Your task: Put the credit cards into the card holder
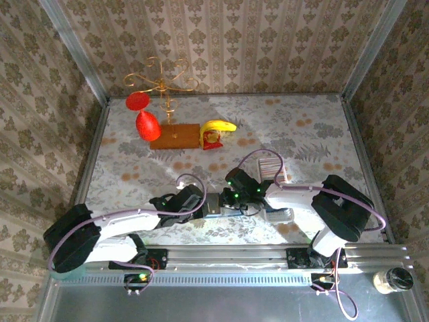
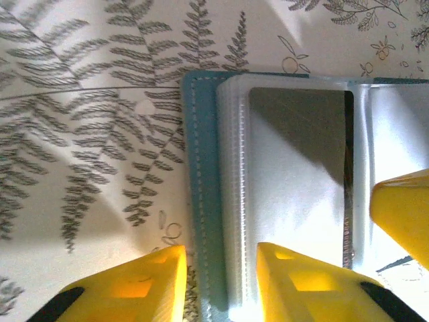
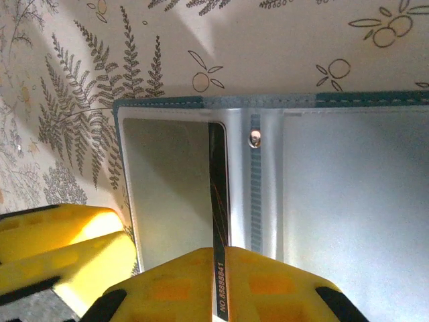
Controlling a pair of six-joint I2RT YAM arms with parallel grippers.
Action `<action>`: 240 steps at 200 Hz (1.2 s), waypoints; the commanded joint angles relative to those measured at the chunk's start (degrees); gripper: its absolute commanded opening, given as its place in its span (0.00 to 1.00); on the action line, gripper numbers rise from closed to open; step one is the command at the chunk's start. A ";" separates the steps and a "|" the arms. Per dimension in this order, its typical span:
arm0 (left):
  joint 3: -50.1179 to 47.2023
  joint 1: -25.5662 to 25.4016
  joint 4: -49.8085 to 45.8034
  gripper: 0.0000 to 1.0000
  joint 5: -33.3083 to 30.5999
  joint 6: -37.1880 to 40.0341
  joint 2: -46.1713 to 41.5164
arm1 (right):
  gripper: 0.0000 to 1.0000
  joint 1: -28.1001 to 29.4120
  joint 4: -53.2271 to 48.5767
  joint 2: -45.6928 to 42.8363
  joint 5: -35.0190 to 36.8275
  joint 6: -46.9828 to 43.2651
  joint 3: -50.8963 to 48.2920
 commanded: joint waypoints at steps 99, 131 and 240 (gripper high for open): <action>0.81 0.56 -1.38 0.44 1.30 0.84 1.66 | 0.00 0.56 -9.09 4.05 6.35 -5.01 2.03; 1.86 0.43 -0.68 0.46 1.93 0.11 3.07 | 0.00 0.67 -13.58 5.25 9.96 -6.19 1.40; 1.32 -1.85 10.20 0.46 5.38 -2.76 7.53 | 0.00 0.71 -7.21 4.61 8.16 -4.20 -2.73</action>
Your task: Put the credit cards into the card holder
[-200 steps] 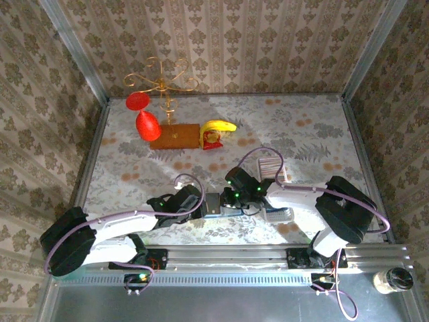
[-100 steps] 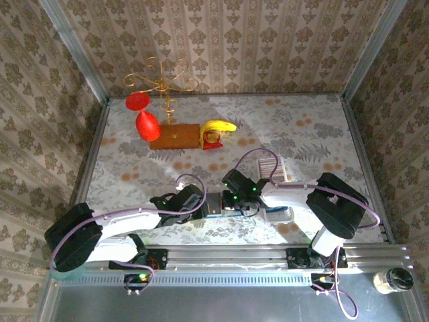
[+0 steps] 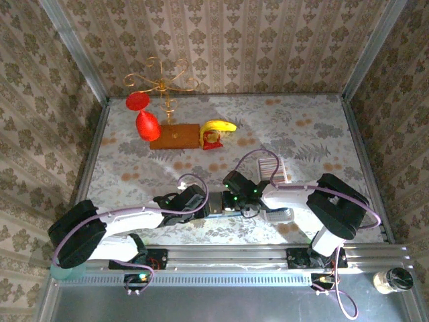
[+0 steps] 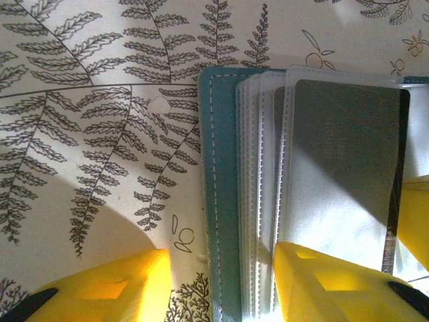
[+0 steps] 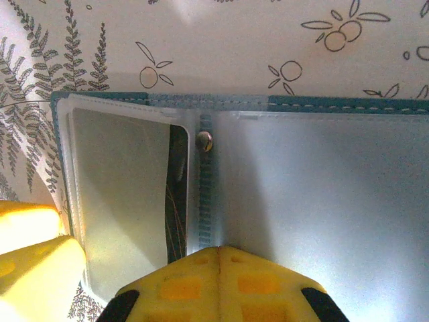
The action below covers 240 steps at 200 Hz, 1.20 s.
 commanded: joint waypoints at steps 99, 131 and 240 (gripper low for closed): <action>-7.00 -0.63 24.58 0.44 6.09 -6.68 2.24 | 0.00 -0.12 -2.30 1.74 2.54 1.67 -4.08; -7.41 -1.08 24.10 0.44 4.38 -6.55 -2.13 | 0.00 -0.09 -1.41 2.09 1.92 2.02 -4.48; -7.66 -2.83 23.90 0.45 1.88 -5.93 -6.42 | 0.00 -0.14 -1.12 -1.07 3.12 1.76 -3.07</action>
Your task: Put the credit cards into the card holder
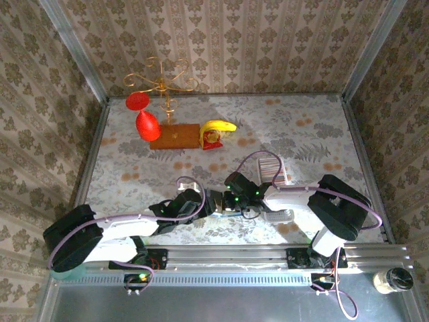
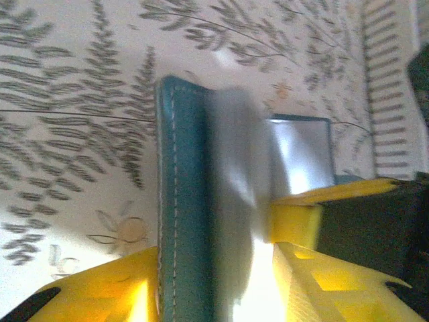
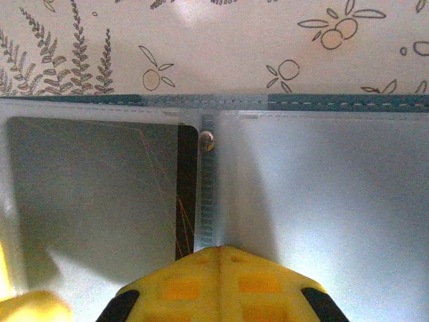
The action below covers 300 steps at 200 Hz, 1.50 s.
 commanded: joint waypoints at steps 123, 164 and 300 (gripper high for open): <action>5.05 -0.83 -18.27 0.20 -3.91 1.87 -4.43 | 0.10 -0.12 -9.21 -4.93 7.04 -1.67 2.81; 6.88 -0.53 -27.24 0.12 -6.67 3.87 -8.11 | 0.24 -0.12 -18.24 -8.70 13.46 -4.70 4.82; 19.33 -0.60 -45.45 0.06 -5.70 10.34 -2.96 | 0.54 -0.77 -12.57 -10.14 5.72 -4.34 2.10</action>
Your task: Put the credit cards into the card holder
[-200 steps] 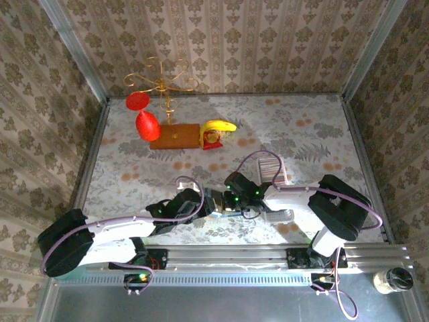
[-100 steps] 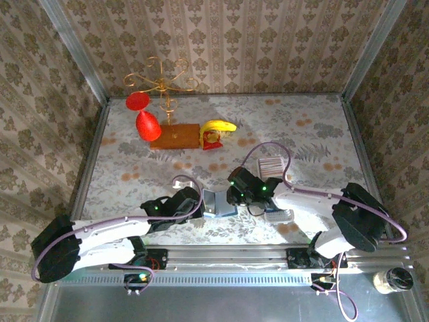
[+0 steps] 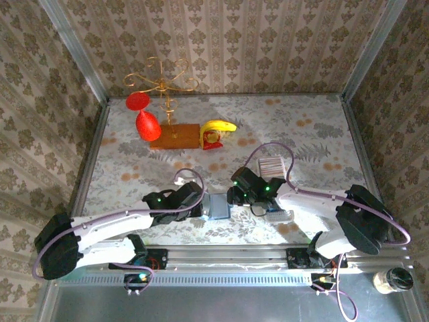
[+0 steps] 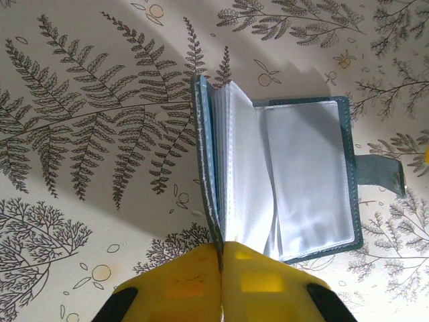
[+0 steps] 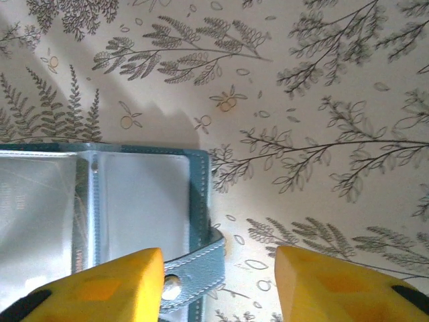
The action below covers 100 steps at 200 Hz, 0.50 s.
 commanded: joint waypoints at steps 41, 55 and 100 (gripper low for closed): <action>4.40 -0.42 -5.86 0.06 -0.52 3.00 2.79 | 0.64 1.16 0.37 1.93 -2.92 0.14 0.62; 4.42 -0.39 -6.19 0.06 -0.88 2.83 2.54 | 0.62 1.25 -1.02 3.24 -2.26 -0.50 1.62; 4.85 -0.47 -7.02 0.07 -0.96 2.94 1.75 | 0.49 1.64 -2.19 4.69 -1.14 -0.58 2.76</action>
